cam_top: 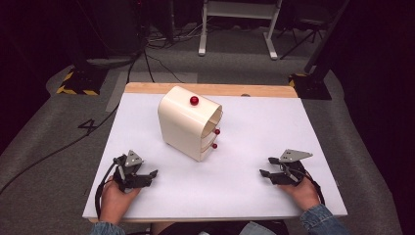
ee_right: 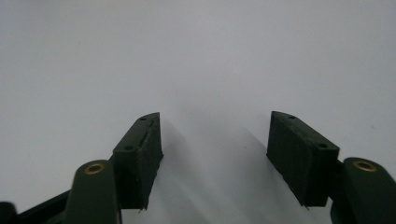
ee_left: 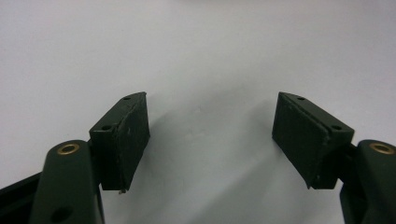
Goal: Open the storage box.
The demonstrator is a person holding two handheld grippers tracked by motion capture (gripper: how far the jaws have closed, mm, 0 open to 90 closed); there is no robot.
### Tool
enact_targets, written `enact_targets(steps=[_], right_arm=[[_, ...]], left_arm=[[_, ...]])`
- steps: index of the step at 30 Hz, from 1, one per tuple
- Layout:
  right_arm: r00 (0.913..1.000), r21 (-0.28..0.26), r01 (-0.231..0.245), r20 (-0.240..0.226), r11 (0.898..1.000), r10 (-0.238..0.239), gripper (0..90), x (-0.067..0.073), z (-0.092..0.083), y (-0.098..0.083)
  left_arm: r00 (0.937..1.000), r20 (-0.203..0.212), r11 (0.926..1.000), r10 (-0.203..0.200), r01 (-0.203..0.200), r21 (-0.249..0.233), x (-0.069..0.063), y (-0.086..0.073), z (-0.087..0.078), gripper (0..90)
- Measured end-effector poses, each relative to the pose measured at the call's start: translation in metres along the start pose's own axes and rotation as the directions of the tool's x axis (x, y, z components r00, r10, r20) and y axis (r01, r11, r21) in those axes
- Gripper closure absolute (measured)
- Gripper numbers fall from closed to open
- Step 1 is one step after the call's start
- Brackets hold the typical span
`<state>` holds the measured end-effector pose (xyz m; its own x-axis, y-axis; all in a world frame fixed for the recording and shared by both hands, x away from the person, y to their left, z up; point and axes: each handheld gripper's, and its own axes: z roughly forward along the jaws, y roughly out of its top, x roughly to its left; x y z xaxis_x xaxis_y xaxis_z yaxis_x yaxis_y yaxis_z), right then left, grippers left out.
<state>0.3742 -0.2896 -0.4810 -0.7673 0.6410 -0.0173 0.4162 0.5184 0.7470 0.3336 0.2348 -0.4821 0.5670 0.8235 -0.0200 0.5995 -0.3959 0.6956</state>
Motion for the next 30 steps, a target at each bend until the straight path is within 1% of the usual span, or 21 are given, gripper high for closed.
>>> enact_targets(steps=[4, 6, 7, 8, 9, 10, 14, 15, 16, 17, 19, 20, 21, 22, 23, 24, 26, 27, 28, 30], right_arm=[[0.9994, 0.000, 0.021, 0.028, 1.000, -0.021, 40.1, 0.006, -0.003, 0.001], [0.9993, -0.005, 0.024, 0.030, 1.000, -0.024, 41.5, 0.007, -0.004, 0.002], [0.9995, -0.025, 0.020, 0.025, 0.999, -0.019, 41.9, 0.009, -0.006, 0.005], [0.9995, -0.025, 0.020, 0.025, 0.999, -0.019, 41.9, 0.009, -0.006, 0.005], [0.9999, -0.045, -0.004, 0.016, 0.999, 0.004, 43.2, 0.011, -0.008, 0.009], [0.9999, -0.055, -0.011, 0.011, 0.998, 0.012, 43.4, 0.012, -0.008, 0.011], [1.0000, -0.097, -0.008, 0.000, 0.995, 0.008, 45.3, 0.019, -0.008, 0.021], [1.0000, -0.097, -0.008, 0.000, 0.995, 0.008, 45.3, 0.019, -0.008, 0.021], [0.9997, -0.143, -0.007, -0.022, 0.990, 0.003, 46.7, 0.023, -0.007, 0.027], [0.9997, -0.143, -0.007, -0.022, 0.990, 0.003, 46.7, 0.023, -0.007, 0.027], [0.9988, -0.196, -0.009, -0.048, 0.981, 0.000, 48.4, 0.026, -0.005, 0.031], [0.9980, -0.249, -0.003, -0.062, 0.969, -0.013, 49.2, 0.029, -0.002, 0.037], [0.9976, -0.272, 0.005, -0.065, 0.962, -0.023, 49.3, 0.031, 0.000, 0.040], [0.9976, -0.272, 0.005, -0.065, 0.962, -0.023, 49.3, 0.031, 0.000, 0.040], [0.9974, -0.288, 0.015, -0.063, 0.957, -0.035, 49.4, 0.032, 0.001, 0.043], [0.9964, -0.312, 0.016, -0.074, 0.950, -0.042, 49.3, 0.036, 0.005, 0.051], [0.9948, -0.335, 0.003, -0.095, 0.942, -0.037, 49.1, 0.039, 0.009, 0.058], [0.9948, -0.335, 0.003, -0.095, 0.942, -0.037, 49.1, 0.039, 0.009, 0.058], [0.9932, -0.360, -0.012, -0.113, 0.933, -0.031, 48.6, 0.042, 0.014, 0.064], [0.9918, -0.368, -0.017, -0.124, 0.930, -0.031, 48.0, 0.044, 0.019, 0.070]], left_arm=[[1.0000, 0.001, 1.0000, 0.002, -0.002, 0.001, 0.000, 0.000, 0.000, 27.6], [1.0000, 0.002, 1.0000, -0.001, 0.001, 0.001, 0.000, 0.000, 0.000, 27.6], [1.0000, 0.003, 1.0000, 0.001, -0.001, 0.004, 0.000, 0.001, 0.000, 27.7], [1.0000, 0.003, 1.0000, 0.001, -0.001, 0.004, 0.000, 0.001, 0.000, 27.6], [1.0000, 0.000, 1.0000, 0.002, -0.002, 0.000, 0.000, 0.001, 0.001, 27.6], [1.0000, -0.001, 1.0000, 0.002, -0.002, 0.001, 0.000, 0.001, 0.001, 27.6], [1.0000, -0.001, 1.0000, 0.001, -0.001, -0.003, 0.000, 0.000, 0.001, 27.5], [1.0000, -0.001, 1.0000, 0.001, -0.001, -0.003, 0.000, 0.000, 0.001, 27.6], [1.0000, 0.000, 1.0000, 0.000, 0.000, -0.002, 0.000, 0.000, 0.001, 27.6], [1.0000, 0.000, 1.0000, 0.000, 0.000, -0.002, 0.000, 0.000, 0.001, 27.6], [1.0000, 0.000, 1.0000, 0.000, 0.000, -0.002, 0.000, 0.000, 0.001, 27.5], [1.0000, 0.000, 1.0000, 0.000, 0.000, -0.002, 0.000, 0.000, 0.001, 27.5], [1.0000, 0.000, 1.0000, 0.000, 0.000, -0.002, 0.000, 0.000, 0.001, 27.5], [1.0000, 0.000, 1.0000, 0.000, 0.000, -0.002, 0.000, 0.000, 0.001, 27.5], [1.0000, 0.001, 1.0000, 0.000, 0.000, -0.001, 0.000, 0.000, 0.001, 27.5], [1.0000, 0.002, 1.0000, -0.001, 0.001, -0.001, 0.000, 0.000, 0.001, 27.5], [1.0000, 0.003, 1.0000, -0.003, 0.003, 0.000, 0.000, 0.001, 0.001, 27.5], [1.0000, 0.003, 1.0000, -0.003, 0.003, 0.000, 0.000, 0.001, 0.001, 27.5], [1.0000, 0.004, 1.0000, -0.002, 0.002, 0.000, 0.000, 0.001, 0.001, 27.5], [1.0000, 0.004, 1.0000, -0.002, 0.002, 0.000, 0.000, 0.001, 0.001, 27.5]])
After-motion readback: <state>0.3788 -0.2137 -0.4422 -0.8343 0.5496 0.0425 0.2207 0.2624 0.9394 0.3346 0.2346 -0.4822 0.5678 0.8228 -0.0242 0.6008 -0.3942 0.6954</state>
